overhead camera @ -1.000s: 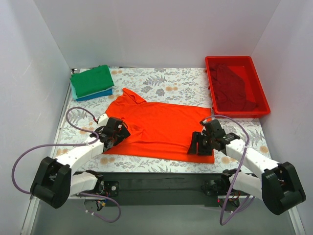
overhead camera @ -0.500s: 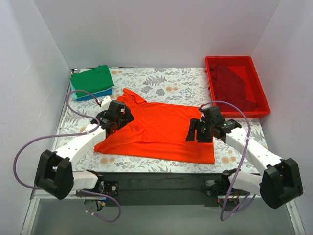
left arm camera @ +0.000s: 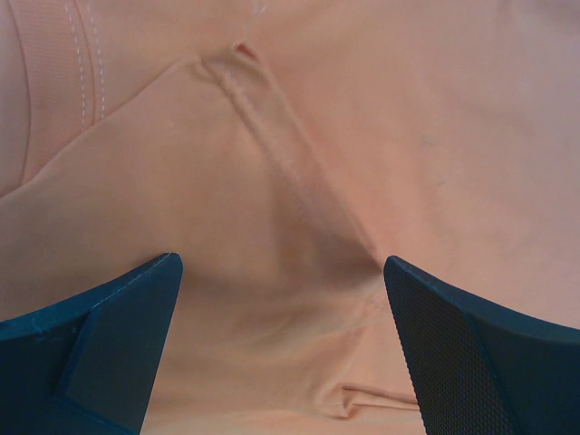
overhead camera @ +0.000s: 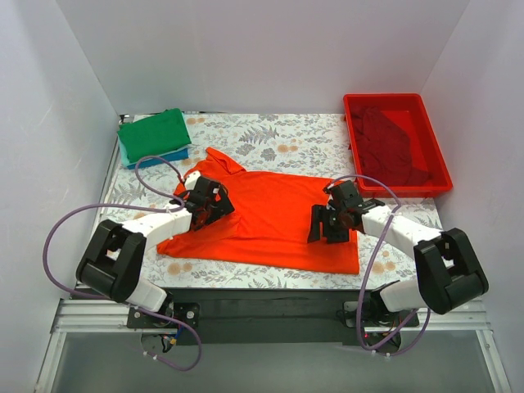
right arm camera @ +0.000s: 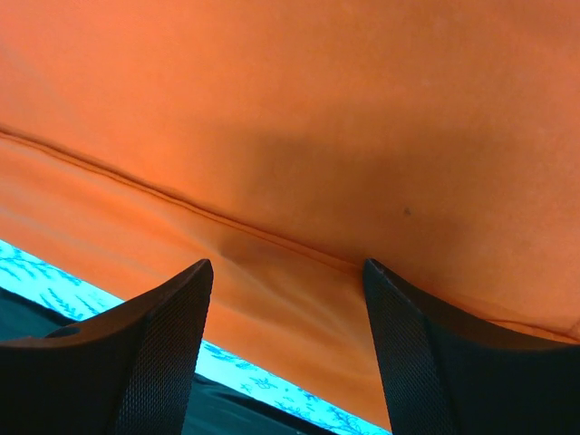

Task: Fold and stack the t-shirts
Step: Fold the tshirt

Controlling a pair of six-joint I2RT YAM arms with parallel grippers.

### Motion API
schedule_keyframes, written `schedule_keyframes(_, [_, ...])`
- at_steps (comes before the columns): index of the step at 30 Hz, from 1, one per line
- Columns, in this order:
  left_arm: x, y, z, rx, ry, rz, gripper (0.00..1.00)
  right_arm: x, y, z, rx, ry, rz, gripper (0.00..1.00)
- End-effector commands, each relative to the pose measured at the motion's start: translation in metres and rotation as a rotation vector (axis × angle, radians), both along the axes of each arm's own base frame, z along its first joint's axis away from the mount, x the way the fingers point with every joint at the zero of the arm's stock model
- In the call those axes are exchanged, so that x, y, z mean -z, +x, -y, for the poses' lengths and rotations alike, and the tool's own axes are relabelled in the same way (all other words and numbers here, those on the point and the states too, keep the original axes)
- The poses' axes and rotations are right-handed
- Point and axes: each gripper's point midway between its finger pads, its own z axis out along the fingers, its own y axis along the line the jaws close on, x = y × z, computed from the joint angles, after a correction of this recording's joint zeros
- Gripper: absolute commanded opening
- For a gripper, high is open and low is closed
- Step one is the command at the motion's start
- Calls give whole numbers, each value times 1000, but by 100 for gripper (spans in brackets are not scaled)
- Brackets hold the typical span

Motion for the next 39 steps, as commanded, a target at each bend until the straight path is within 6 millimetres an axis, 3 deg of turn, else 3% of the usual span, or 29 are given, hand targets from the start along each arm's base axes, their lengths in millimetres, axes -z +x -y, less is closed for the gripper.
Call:
schedule_keyframes(1, [9,-3,2,26,-7,13,94,13,-7,-1,-13,5,-16,74])
schedule_keyframes(7, [27,-31,-21,-13,49,-34,94,21,-27,5,-7,8,-56,73])
schedule_keyframes(21, [25,-71,-36,-50,4,-58,94,24,-64,13,1,25,-86,73])
schedule_keyframes(27, [25,-86,-46,-92,19,-84,94,25,-71,15,3,34,-87,73])
schedule_keyframes(30, [17,-85,-43,-77,-5,-69,95,23,-71,15,-3,36,-79,73])
schedule_keyframes(33, [-3,-76,-38,-65,-15,-38,95,6,-60,14,-12,25,-41,73])
schedule_keyframes(34, [-18,-66,-34,-63,-26,-6,95,-1,-56,14,-12,17,-23,73])
schedule_keyframes(36, [-37,-58,-34,-58,-17,23,96,-31,-30,12,-8,1,79,73])
schedule_keyframes(37, [-58,-47,-29,-55,-28,66,97,-39,-27,16,-4,-23,92,74])
schedule_keyframes(38, [-68,-42,-28,-44,-23,85,97,-67,-7,12,5,-17,170,76])
schedule_keyframes(39, [-75,-39,-28,-39,-15,92,98,-76,3,19,11,-62,208,76])
